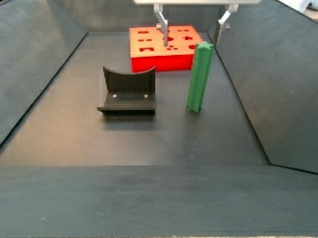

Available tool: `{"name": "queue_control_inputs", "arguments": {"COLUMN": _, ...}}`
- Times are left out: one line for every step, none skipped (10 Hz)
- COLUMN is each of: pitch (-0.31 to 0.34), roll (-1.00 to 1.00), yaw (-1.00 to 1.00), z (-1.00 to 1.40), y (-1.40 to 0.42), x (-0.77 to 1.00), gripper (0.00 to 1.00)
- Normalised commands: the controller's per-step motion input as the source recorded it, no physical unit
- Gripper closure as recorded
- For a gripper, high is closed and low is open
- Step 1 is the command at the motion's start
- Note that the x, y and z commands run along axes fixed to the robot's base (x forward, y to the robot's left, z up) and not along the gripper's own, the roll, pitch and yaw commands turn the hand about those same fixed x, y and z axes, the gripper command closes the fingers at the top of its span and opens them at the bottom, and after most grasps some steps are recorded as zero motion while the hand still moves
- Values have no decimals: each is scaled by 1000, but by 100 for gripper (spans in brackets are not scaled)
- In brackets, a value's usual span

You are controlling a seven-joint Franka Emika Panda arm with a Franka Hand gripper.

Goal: Pick up the star object. Move up. Move to above the board. Insert the star object.
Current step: Pick up the star object.

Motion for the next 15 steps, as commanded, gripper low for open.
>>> {"name": "queue_control_inputs", "arguments": {"pitch": -141, "roll": 63, "yaw": 0, "z": -737, "y": 0, "x": -449, "gripper": 0}}
{"name": "queue_control_inputs", "arguments": {"pitch": -77, "roll": 0, "yaw": 0, "z": -274, "y": 0, "x": -280, "gripper": 0}}
{"name": "queue_control_inputs", "arguments": {"pitch": 0, "roll": 0, "yaw": 0, "z": 0, "y": -89, "x": -160, "gripper": 0}}
{"name": "queue_control_inputs", "arguments": {"pitch": -53, "roll": -17, "yaw": -17, "z": 346, "y": -23, "x": -491, "gripper": 0}}
{"name": "queue_control_inputs", "arguments": {"pitch": -91, "roll": 0, "yaw": -29, "z": -294, "y": -26, "x": -429, "gripper": 0}}
{"name": "queue_control_inputs", "arguments": {"pitch": -57, "roll": 17, "yaw": -11, "z": -703, "y": 89, "x": -289, "gripper": 0}}
{"name": "queue_control_inputs", "arguments": {"pitch": 0, "roll": 0, "yaw": 0, "z": -783, "y": 246, "x": -74, "gripper": 0}}
{"name": "queue_control_inputs", "arguments": {"pitch": 0, "roll": 0, "yaw": 0, "z": -583, "y": 163, "x": 0, "gripper": 0}}
{"name": "queue_control_inputs", "arguments": {"pitch": 0, "roll": -51, "yaw": 0, "z": -269, "y": 203, "x": 0, "gripper": 0}}
{"name": "queue_control_inputs", "arguments": {"pitch": 0, "roll": -17, "yaw": 0, "z": 0, "y": 31, "x": 0, "gripper": 0}}
{"name": "queue_control_inputs", "arguments": {"pitch": 0, "roll": 0, "yaw": 0, "z": 0, "y": 0, "x": 0, "gripper": 100}}
{"name": "queue_control_inputs", "arguments": {"pitch": 0, "roll": 0, "yaw": 0, "z": 0, "y": 0, "x": 0, "gripper": 100}}
{"name": "queue_control_inputs", "arguments": {"pitch": 0, "roll": 0, "yaw": 0, "z": 0, "y": 0, "x": 0, "gripper": 100}}
{"name": "queue_control_inputs", "arguments": {"pitch": 0, "roll": 0, "yaw": 0, "z": 0, "y": 0, "x": 0, "gripper": 100}}
{"name": "queue_control_inputs", "arguments": {"pitch": 0, "roll": 0, "yaw": 0, "z": 0, "y": 0, "x": 0, "gripper": 100}}
